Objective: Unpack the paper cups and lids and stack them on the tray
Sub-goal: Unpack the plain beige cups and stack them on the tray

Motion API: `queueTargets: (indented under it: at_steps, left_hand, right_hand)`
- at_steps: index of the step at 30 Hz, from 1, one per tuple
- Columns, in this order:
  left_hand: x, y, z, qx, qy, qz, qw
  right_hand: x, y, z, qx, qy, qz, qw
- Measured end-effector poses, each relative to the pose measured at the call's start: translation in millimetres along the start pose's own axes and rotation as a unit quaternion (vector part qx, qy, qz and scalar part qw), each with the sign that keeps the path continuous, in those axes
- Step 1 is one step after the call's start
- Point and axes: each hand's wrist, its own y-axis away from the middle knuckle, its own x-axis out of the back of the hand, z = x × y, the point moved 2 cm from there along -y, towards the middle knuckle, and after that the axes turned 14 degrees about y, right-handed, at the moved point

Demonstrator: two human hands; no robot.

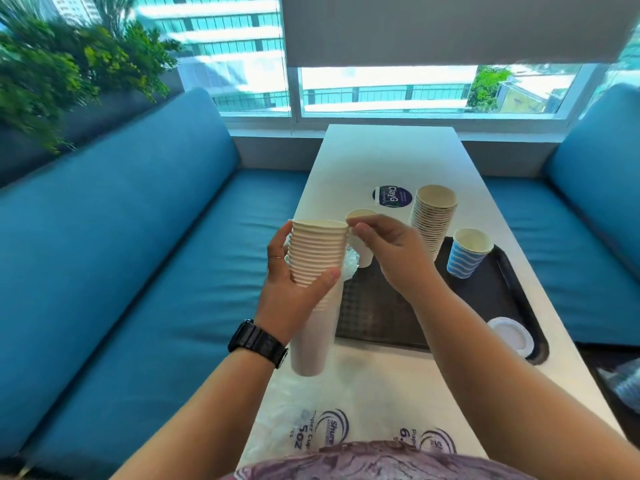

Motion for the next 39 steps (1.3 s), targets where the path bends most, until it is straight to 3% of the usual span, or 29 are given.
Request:
queueTargets:
  at_steps: [5,14,26,35,39]
  left_hand:
    - [-6,8,7,-0.02,0.004,-0.015,1.0]
    - [-10,18,8,-0.031,0.009,-0.037,0.999]
    - [-4,14,2,-0.011,0.005,-0.041,0.999]
    - [-5,16,-16,0.029,0.004,-0.029,0.999]
    - [-3,11,-23,0.036,0.006,-0.029,0.999]
  right_hand:
    - [10,16,-36,0.097,0.028,0.001,0.995]
    - [18,20,-41,0.034,0.106,-0.044,0.993]
    - [7,8,-34,0.059,0.145,-0.046,0.987]
    - [40,-50,-42,0.06,0.192,0.122,0.972]
    - [49,-83,-44,0.077,0.273,0.134,0.949]
